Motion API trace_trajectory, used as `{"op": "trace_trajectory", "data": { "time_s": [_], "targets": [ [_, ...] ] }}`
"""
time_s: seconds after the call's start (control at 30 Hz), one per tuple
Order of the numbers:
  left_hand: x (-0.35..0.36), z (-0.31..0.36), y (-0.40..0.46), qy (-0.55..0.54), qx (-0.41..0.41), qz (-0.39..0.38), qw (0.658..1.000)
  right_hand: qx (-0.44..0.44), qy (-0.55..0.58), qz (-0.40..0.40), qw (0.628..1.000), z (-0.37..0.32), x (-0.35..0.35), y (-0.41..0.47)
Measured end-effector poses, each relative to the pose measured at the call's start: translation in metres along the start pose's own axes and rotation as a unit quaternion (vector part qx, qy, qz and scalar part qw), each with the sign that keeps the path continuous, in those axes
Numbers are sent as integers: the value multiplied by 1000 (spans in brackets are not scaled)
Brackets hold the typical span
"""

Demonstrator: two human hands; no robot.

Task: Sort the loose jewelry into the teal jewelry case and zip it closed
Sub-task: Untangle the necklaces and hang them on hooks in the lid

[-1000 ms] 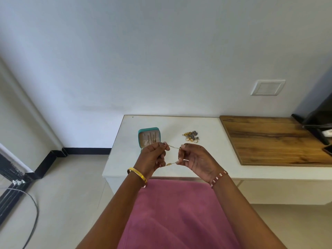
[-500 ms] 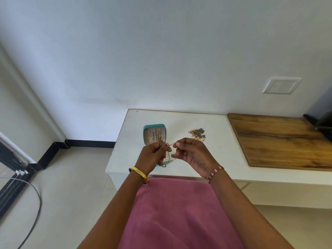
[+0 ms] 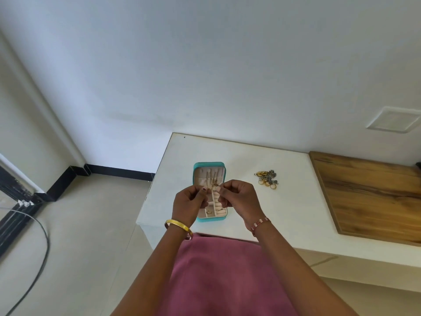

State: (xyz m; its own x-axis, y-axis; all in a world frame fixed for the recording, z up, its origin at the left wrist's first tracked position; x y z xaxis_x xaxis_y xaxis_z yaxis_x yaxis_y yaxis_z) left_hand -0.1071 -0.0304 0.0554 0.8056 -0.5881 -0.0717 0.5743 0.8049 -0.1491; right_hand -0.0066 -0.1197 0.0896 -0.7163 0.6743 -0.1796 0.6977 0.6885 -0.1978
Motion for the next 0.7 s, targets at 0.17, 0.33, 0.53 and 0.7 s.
{"op": "trace_trajectory", "data": {
  "time_s": [0.17,0.33,0.53,0.7],
  "targets": [
    [-1,-18,30,56,-6,39,998,-32,-58,24,998,10,17,36],
    [3,-36,54,71,-25,64,995,-34,-64,54,996,24,32,65],
    [6,-62,73,90,-3,170,981,-54,-100,77,991,44,53,92],
    [19,-82,93,44,-21,102,994,-101,-124,119,980,58,67,106]
  ]
}}
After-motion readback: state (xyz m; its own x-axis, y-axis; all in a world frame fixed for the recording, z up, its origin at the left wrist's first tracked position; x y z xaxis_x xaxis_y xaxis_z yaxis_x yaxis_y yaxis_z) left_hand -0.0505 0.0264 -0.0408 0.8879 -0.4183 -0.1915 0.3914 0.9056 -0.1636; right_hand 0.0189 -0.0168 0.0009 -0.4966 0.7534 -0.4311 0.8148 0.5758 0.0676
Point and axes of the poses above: each hand's wrist, its own y-axis towards the middle knuckle, its own x-axis out of the palm, z = x × y, the point moved 1 cm from there along y, towards the middle knuckle
